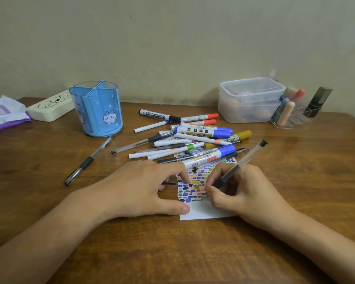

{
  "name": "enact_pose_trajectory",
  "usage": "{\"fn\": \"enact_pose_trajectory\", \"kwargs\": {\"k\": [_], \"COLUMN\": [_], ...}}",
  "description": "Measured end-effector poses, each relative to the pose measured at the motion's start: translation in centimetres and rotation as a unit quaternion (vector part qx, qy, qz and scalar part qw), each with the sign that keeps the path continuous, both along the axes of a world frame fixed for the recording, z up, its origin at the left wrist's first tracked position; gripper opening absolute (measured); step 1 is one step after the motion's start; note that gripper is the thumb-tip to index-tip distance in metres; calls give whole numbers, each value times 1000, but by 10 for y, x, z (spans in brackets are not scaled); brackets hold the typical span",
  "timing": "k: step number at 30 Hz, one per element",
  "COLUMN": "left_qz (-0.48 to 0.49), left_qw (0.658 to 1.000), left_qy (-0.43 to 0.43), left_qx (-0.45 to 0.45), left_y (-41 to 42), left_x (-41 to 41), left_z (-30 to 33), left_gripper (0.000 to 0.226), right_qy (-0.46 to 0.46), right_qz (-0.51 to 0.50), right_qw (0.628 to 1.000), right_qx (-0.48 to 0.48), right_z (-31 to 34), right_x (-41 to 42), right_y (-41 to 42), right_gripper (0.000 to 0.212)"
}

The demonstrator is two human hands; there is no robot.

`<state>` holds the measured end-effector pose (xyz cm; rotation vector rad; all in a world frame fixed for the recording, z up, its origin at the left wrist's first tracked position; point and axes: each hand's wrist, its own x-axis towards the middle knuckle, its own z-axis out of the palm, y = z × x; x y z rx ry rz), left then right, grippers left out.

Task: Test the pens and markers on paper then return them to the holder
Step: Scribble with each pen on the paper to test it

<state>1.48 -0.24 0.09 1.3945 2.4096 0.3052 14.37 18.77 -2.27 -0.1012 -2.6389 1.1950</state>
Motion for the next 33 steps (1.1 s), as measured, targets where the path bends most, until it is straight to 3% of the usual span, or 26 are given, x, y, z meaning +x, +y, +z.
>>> {"fn": "enact_pose_trajectory", "kwargs": {"k": [33], "left_qz": [-3], "left_qw": [1000], "left_qy": [1], "left_qx": [-3], "left_y": [0], "left_x": [-1], "left_z": [0], "left_gripper": [57], "right_qy": [6], "right_qz": [6], "right_qw": [1000], "right_qx": [-3], "right_z": [1], "right_x": [1], "right_y": [-1], "right_gripper": [15]}}
